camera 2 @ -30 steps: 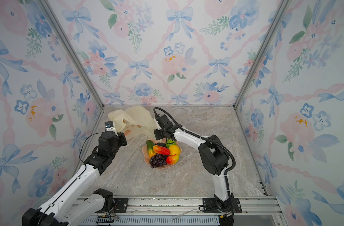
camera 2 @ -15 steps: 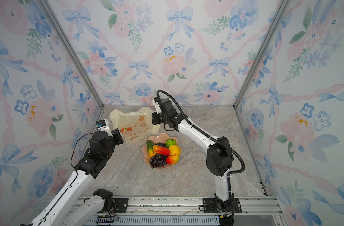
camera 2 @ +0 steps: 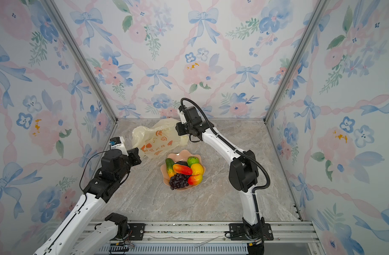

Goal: Place the fruits into the plastic bag
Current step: Shake the plastic bag at the top-center of the table.

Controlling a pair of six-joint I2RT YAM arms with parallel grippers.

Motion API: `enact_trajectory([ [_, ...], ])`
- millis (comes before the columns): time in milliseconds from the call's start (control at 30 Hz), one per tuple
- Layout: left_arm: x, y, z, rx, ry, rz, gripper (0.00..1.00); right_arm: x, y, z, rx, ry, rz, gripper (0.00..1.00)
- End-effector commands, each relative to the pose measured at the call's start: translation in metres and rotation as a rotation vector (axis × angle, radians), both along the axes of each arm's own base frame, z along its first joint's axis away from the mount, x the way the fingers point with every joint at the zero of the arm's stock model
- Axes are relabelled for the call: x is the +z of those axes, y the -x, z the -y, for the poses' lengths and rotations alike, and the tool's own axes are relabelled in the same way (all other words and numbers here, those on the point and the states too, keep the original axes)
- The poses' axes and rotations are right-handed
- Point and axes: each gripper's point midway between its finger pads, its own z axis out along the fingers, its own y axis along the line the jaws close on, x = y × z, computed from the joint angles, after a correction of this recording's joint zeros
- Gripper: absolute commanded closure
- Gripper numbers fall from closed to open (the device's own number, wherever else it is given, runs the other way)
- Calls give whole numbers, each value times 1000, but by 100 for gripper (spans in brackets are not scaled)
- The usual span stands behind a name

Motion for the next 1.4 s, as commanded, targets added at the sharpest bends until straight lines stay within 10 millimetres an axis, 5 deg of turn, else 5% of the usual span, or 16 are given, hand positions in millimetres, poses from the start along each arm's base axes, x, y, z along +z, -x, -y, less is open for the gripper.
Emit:
enact_trajectory([
  [0, -16, 1, 6, -20, 42, -54, 100, 0, 4, 2, 9, 12, -18, 50],
  [233, -21, -6, 15, -39, 74, -74, 100, 24, 18, 18, -5, 4, 13, 21],
  [433, -25, -9, 24, -65, 83, -85, 100, 51, 33, 34, -25, -52, 30, 9],
  [800, -28, -14, 35, -92, 89, -88, 100, 71, 48, 97, -141, -80, -39, 8],
  [967, -27, -18, 43, -114, 81, -94, 100, 83, 77, 116, -131, -58, -58, 8],
  [1067, -33, -19, 47, -130, 65, -111, 100, 76, 100, 120, -109, -41, -112, 8],
  [1100, -20, -21, 49, -137, 68, -83, 100, 71, 108, 121, -103, -27, -134, 8],
  [1367, -24, -19, 54, -168, 53, -87, 100, 12, 178, 113, -32, 125, -287, 8],
])
